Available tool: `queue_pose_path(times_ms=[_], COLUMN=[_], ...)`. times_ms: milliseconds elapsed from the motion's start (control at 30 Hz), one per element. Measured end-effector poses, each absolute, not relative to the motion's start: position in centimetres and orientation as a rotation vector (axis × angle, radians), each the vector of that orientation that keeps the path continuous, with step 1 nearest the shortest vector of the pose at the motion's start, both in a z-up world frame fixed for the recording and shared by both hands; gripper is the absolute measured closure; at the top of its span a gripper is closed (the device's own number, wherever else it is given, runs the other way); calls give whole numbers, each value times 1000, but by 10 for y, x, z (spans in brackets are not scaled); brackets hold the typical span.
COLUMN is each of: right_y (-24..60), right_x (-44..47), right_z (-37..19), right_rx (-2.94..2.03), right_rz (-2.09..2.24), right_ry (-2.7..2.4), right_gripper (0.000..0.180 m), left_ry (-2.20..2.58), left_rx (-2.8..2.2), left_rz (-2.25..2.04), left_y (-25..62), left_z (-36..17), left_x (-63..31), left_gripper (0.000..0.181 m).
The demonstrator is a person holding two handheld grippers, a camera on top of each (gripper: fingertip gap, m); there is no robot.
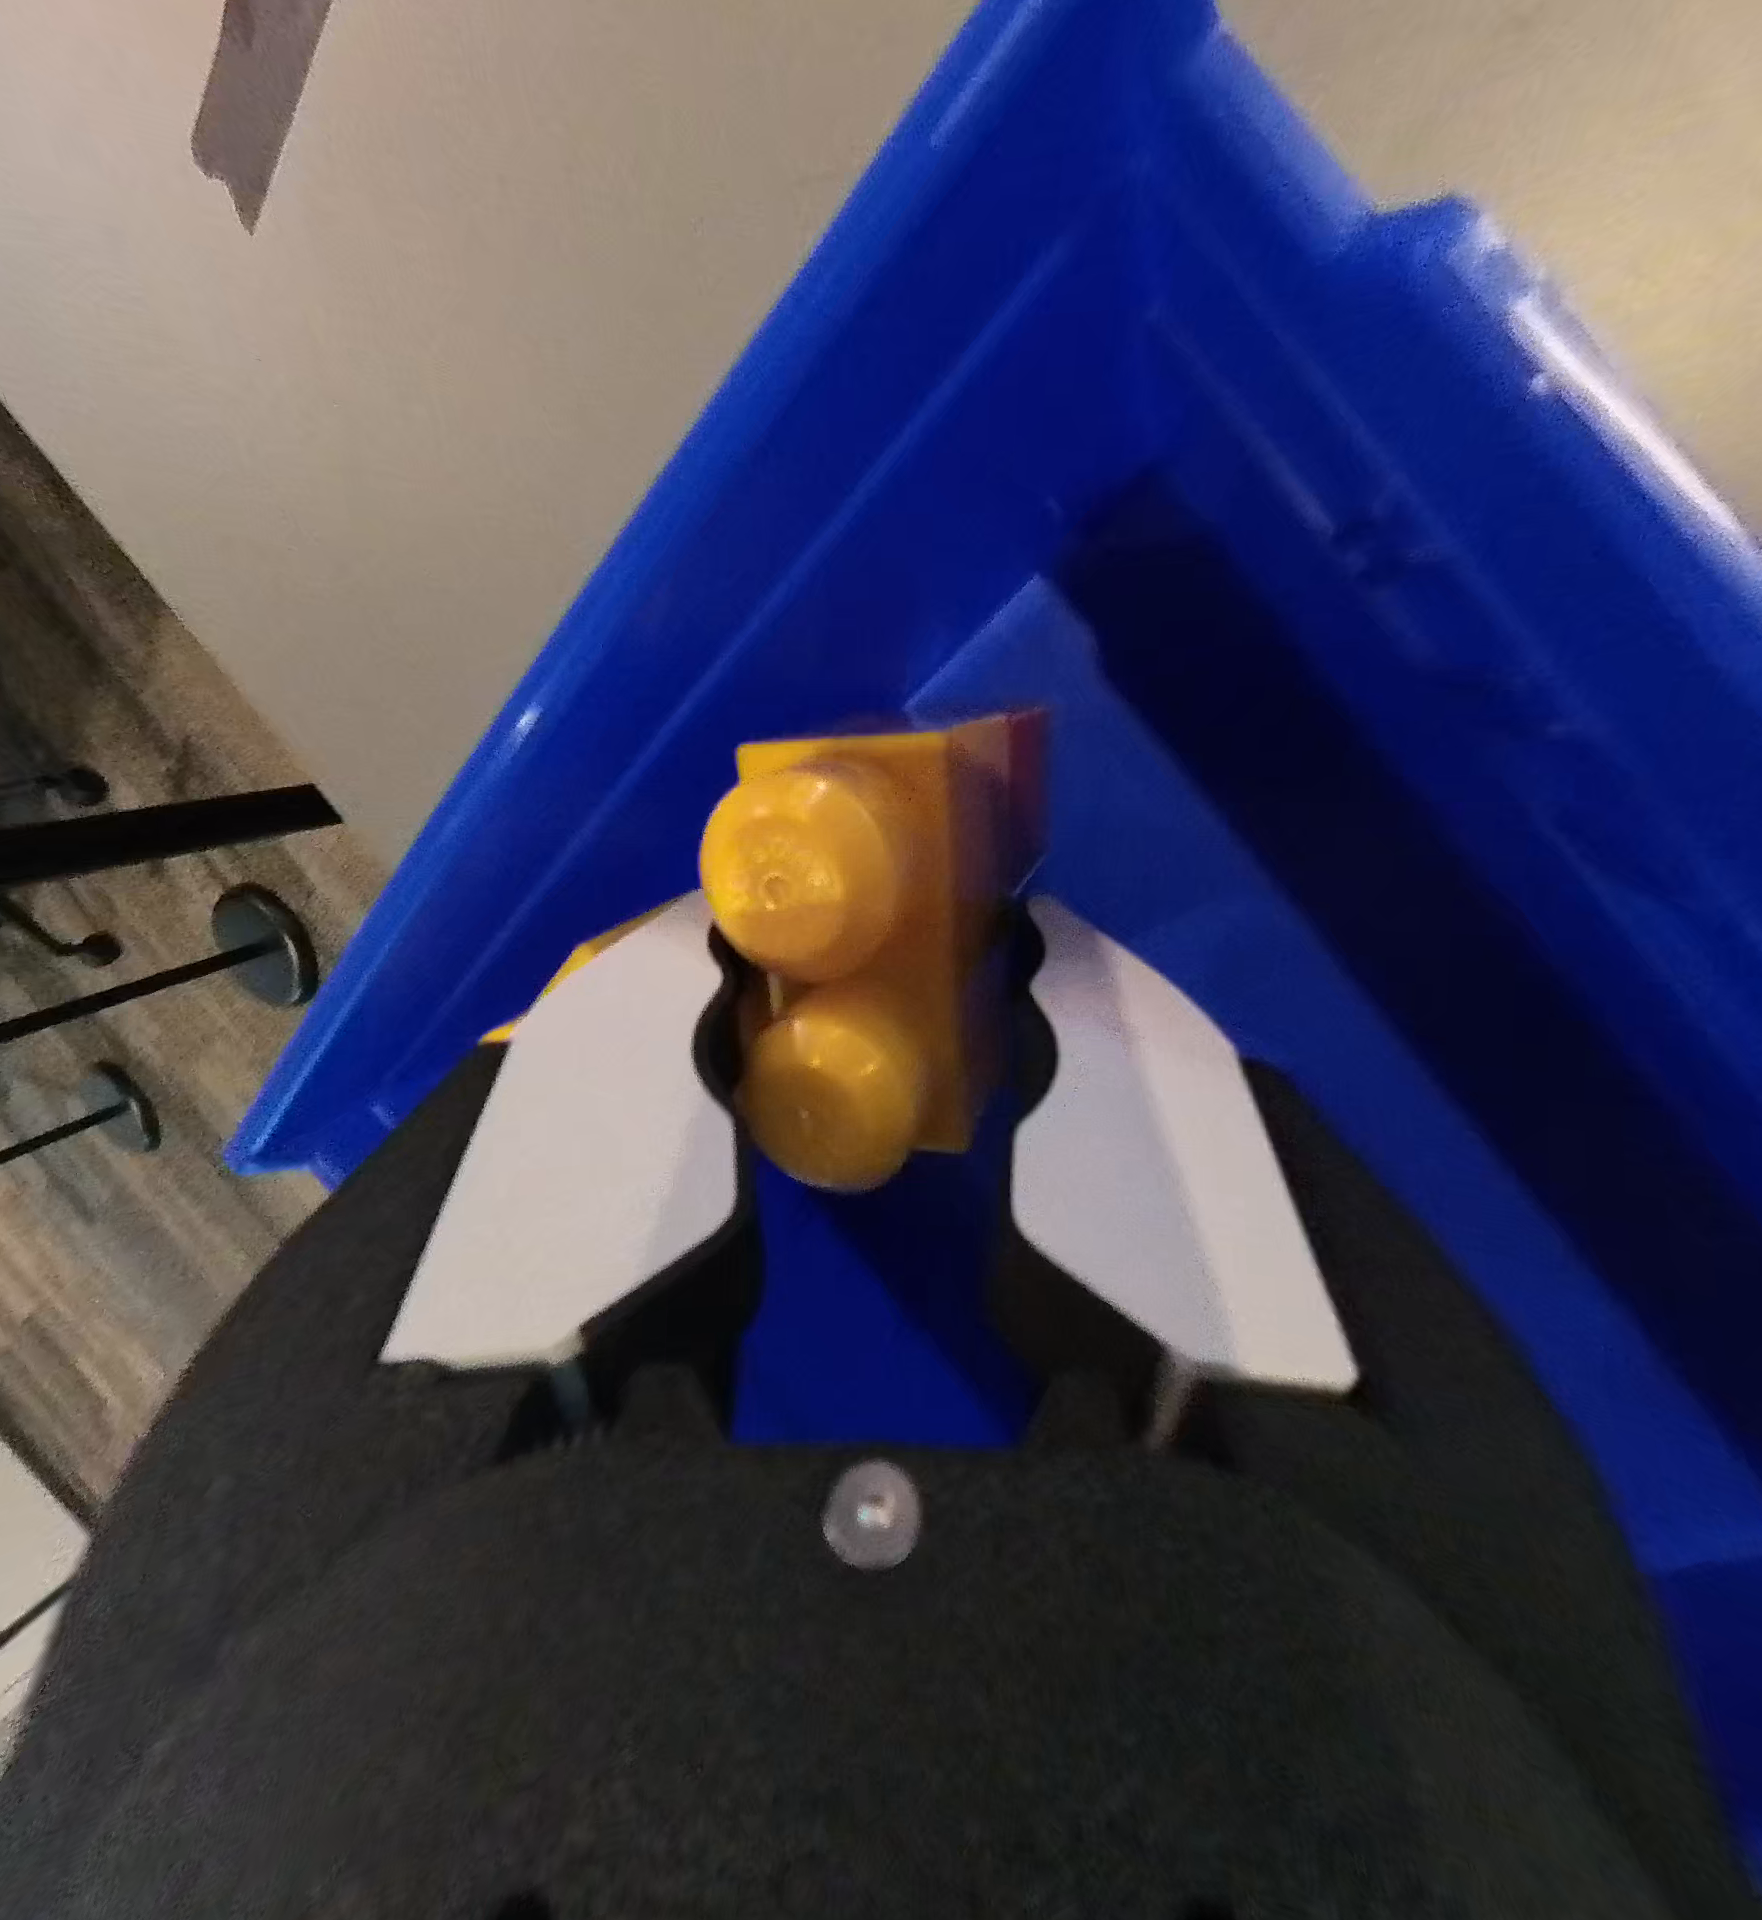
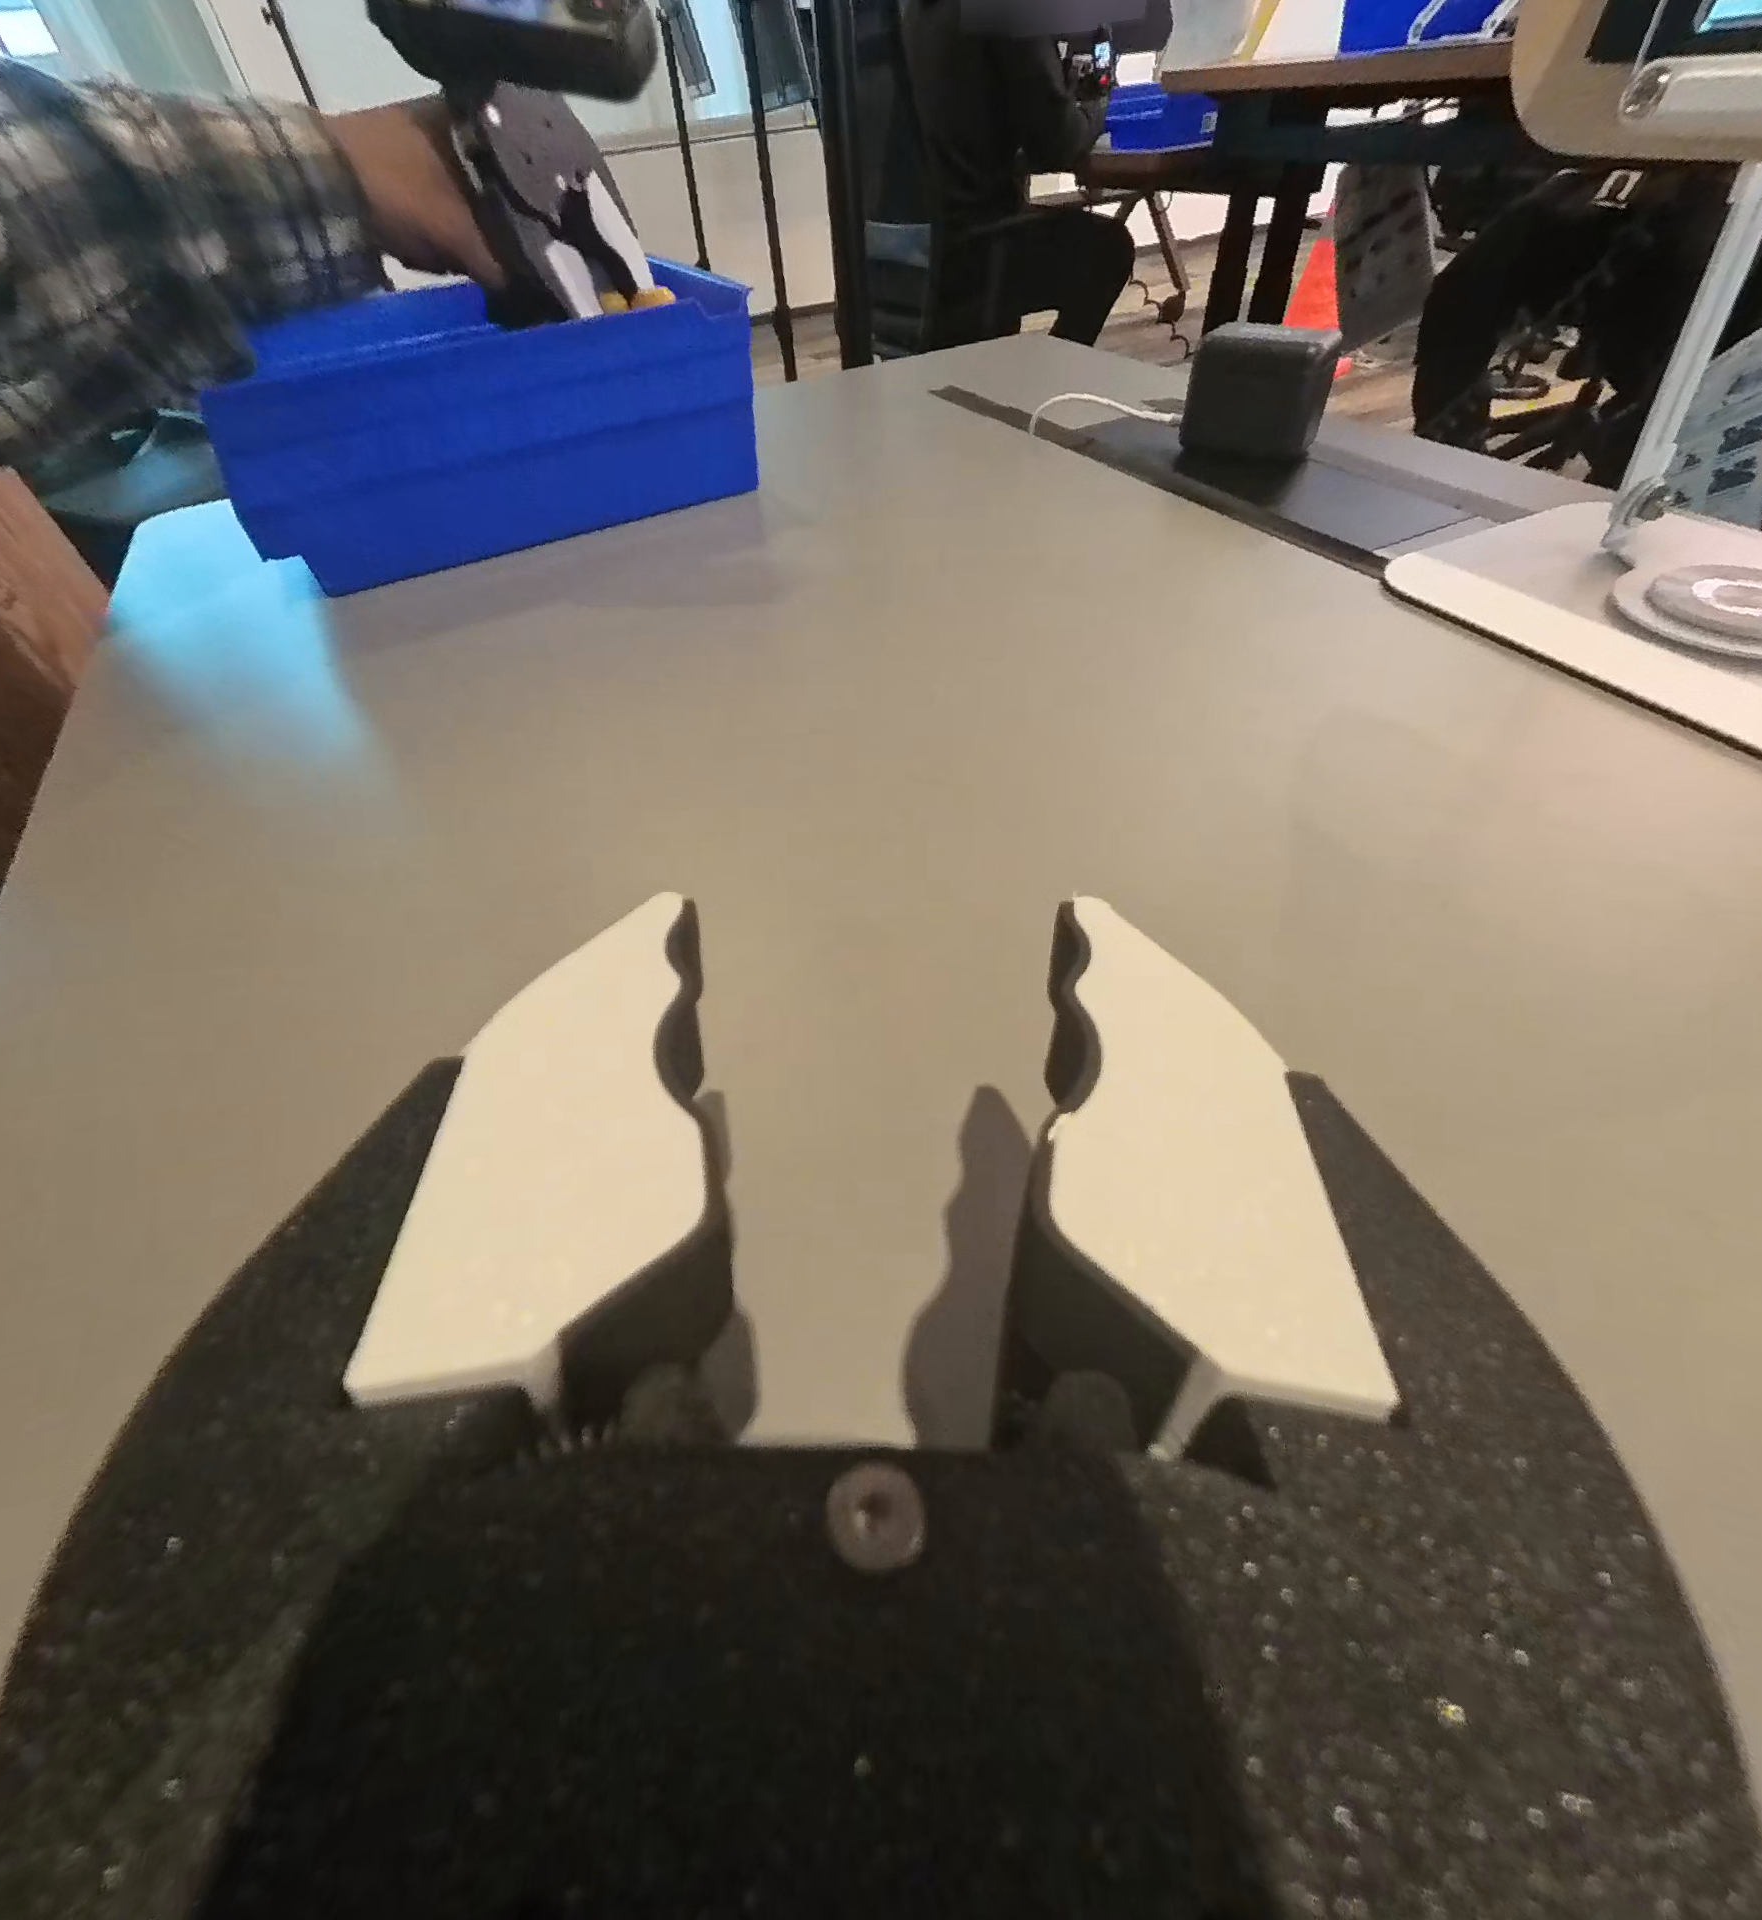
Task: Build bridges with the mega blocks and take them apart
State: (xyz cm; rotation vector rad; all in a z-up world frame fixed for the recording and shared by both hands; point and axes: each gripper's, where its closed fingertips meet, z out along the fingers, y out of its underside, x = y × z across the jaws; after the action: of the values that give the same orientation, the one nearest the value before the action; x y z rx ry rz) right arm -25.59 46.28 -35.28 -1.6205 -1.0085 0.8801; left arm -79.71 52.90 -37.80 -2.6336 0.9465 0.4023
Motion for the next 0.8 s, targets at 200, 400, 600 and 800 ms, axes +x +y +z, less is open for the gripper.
queue_pose_path(times_ms=[200,400,600,800], right_y=[460,456,452,451], right_x=[-256,-258,-257,-257], right_z=[-349,-343,-335,-333], right_rx=[-1607,-1591,-1568,-1563], right_rz=[892,923,949,979], right_ry=[-1007,-1001,-991,-969], right_gripper=[116,116,117,116], left_ry=[840,634,419,353], left_rx=[-2666,-2623,-2456,-2158], left_rz=[423,359,197,-6], left_y=[521,503,487,484], left_z=[-373,-352,-293,-200], left_x=[-799,-811,-817,-777], left_gripper=[141,142,142,142])
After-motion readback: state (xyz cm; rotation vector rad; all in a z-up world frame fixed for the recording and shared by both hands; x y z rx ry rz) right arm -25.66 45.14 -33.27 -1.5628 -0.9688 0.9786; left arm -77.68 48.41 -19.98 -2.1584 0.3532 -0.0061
